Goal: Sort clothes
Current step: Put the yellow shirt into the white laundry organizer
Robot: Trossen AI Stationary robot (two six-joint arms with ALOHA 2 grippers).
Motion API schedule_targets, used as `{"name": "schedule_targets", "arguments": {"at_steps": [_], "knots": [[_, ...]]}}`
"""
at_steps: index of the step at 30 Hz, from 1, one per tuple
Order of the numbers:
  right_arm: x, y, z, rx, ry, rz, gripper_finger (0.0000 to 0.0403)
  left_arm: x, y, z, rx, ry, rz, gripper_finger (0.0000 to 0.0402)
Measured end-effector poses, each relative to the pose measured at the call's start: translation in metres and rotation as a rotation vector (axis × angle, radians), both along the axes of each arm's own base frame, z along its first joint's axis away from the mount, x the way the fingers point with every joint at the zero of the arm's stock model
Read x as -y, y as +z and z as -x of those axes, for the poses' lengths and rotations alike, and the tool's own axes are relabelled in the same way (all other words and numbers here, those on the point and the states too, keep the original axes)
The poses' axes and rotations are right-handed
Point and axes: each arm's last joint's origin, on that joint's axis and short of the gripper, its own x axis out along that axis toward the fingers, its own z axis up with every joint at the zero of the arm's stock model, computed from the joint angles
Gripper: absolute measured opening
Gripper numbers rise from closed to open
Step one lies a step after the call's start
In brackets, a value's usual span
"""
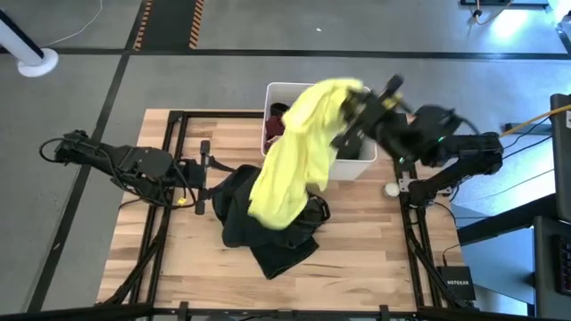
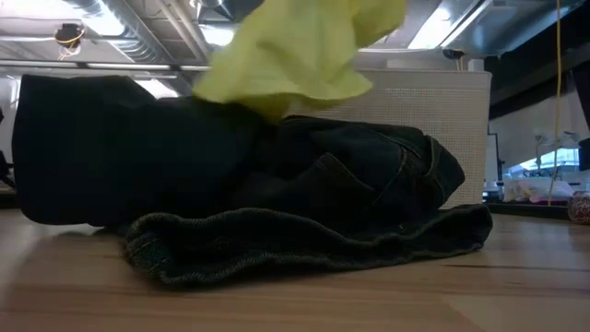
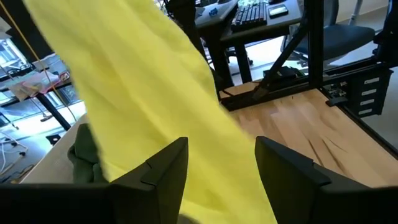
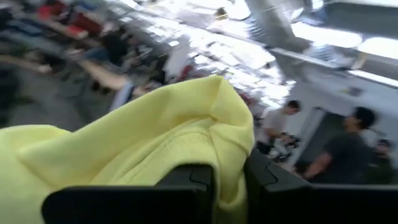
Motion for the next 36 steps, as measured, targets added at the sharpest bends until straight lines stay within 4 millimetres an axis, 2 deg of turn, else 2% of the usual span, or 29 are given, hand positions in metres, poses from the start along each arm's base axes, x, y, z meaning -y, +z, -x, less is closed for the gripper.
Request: {"name": "schedule_targets", "arguments": {"at_steps": [9, 15, 21, 26, 29, 36], "knots": [[0.046, 0.030, 0.024, 0.165, -0.224, 0.125, 0.0041, 0.000, 0.000, 0.000, -0.001, -0.003, -0.017, 0.0182], [0.071, 0.046, 0.039, 0.348, -0.286, 0.222, 0.0041, 0.000, 0.003, 0.000, 0.025, -0.003, -0.011, 0.0182], [0.079, 0.055, 0.053, 0.515, -0.314, 0.260, 0.0041, 0.000, 0.002, -0.001, 0.021, -0.004, -0.020, 0.0182], [0.076, 0.060, 0.057, 0.593, -0.212, 0.340, 0.0041, 0.000, 0.002, -0.001, 0.020, -0.004, -0.017, 0.0182], [0.078, 0.054, 0.048, 0.486, -0.211, 0.305, 0.0041, 0.001, 0.001, -0.002, 0.013, -0.003, -0.012, 0.0182], [0.088, 0.012, 0.009, -0.039, -0.278, 0.188, 0.0042, 0.001, 0.001, -0.002, 0.013, 0.000, 0.004, 0.0182]]}}
